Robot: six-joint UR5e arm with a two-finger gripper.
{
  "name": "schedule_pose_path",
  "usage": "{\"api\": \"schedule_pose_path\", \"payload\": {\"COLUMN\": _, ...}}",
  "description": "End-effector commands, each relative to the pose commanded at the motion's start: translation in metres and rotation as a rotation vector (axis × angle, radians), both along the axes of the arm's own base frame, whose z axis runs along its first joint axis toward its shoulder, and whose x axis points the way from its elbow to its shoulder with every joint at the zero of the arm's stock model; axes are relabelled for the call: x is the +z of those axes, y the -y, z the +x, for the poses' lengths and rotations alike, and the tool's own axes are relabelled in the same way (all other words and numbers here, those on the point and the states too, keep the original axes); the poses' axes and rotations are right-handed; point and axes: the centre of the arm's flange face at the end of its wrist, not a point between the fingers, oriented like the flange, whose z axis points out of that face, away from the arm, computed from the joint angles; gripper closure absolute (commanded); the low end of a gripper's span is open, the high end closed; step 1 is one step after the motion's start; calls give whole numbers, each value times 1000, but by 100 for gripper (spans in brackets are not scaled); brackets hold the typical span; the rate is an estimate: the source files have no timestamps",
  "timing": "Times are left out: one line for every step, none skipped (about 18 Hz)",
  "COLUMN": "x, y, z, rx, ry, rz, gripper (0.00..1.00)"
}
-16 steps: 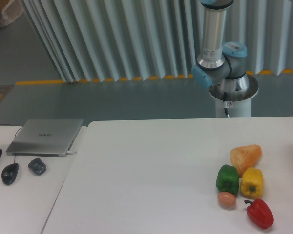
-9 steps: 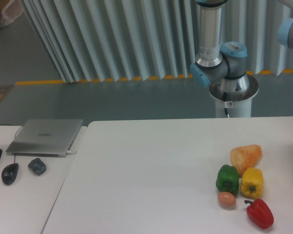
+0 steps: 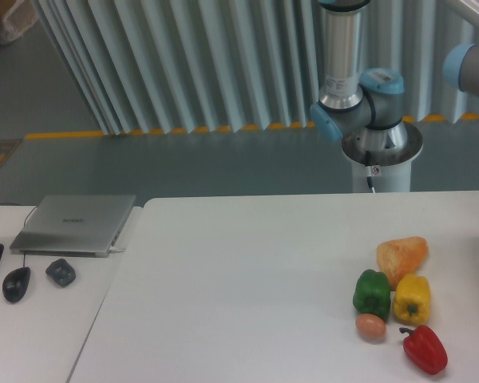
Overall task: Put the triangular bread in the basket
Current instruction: 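Move the gripper in toward the orange triangular bread, then lower the open gripper over the orange triangular bread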
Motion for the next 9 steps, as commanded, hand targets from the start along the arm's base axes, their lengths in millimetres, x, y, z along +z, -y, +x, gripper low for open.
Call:
{"api": "schedule_pose_path", "payload": {"x": -5, "y": -2, "z": 3, "rx": 5, "ry": 0, "rz": -17, "gripper": 0}}
{"api": "schedule_pose_path", "payload": {"x": -11, "y": -5, "z": 7, "rx": 28, "ry": 10, "rz": -23, "gripper": 0}}
{"api": "schedule_pose_path", "payload": {"x": -18, "y": -6, "z": 12, "rx": 55, "ry": 24, "rz": -26, "gripper": 0}}
{"api": "schedule_pose_path", "payload": {"x": -18, "y": -6, "z": 13, "rx": 83, "ry": 27, "rz": -16, "gripper": 0}}
{"api": "schedule_pose_path", "payload": {"x": -20, "y": -8, "z": 14, "rx": 103, "ry": 30, "rz": -13, "gripper": 0}}
{"api": "schedule_pose_path", "payload": {"x": -23, "y": -8, "z": 16, "rx": 116, "ry": 37, "rz": -10, "gripper": 0}}
{"api": "schedule_pose_path", "payload": {"x": -27, "y": -7, "z": 16, "rx": 115, "ry": 41, "rz": -11, "gripper": 0}}
{"api": "schedule_pose_path", "payload": {"x": -28, "y": -7, "z": 17, "rx": 122, "ry": 48, "rz": 2, "gripper": 0}}
{"api": "schedule_pose_path", "payload": {"x": -29, "y": -10, "z": 18, "rx": 125, "ry": 76, "rz": 35, "gripper": 0}}
